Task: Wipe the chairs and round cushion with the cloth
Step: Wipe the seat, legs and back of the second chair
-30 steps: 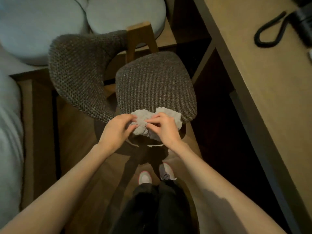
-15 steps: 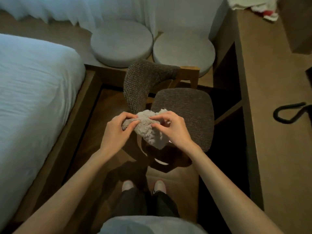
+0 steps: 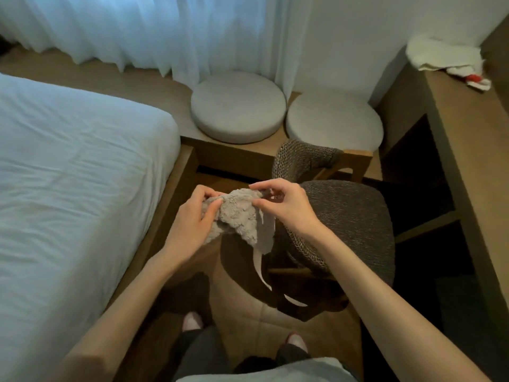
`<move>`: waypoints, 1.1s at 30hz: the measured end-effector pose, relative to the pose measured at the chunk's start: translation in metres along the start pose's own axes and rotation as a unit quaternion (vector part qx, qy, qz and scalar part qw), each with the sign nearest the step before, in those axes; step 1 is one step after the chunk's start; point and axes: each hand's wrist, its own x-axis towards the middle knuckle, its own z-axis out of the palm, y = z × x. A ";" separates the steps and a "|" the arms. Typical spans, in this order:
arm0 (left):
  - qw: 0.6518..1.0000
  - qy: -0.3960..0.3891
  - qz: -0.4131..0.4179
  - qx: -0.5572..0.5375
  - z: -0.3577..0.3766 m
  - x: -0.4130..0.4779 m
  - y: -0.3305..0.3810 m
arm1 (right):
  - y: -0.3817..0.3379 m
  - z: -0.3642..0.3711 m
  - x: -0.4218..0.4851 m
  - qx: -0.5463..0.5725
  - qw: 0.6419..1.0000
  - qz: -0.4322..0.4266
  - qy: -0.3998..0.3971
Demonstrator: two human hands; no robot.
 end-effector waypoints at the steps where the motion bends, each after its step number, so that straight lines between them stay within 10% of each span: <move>1: 1.000 -0.003 0.004 0.002 -0.011 0.011 -0.010 | -0.004 0.010 0.010 -0.003 1.000 0.010 0.007; 13: 0.994 -0.050 -0.059 -0.082 -0.074 0.128 -0.077 | -0.012 0.053 0.082 -0.104 0.976 0.148 0.125; 33: 0.934 -0.350 -0.010 -0.074 0.059 0.364 -0.079 | 0.158 0.050 0.207 -0.141 0.839 0.485 0.205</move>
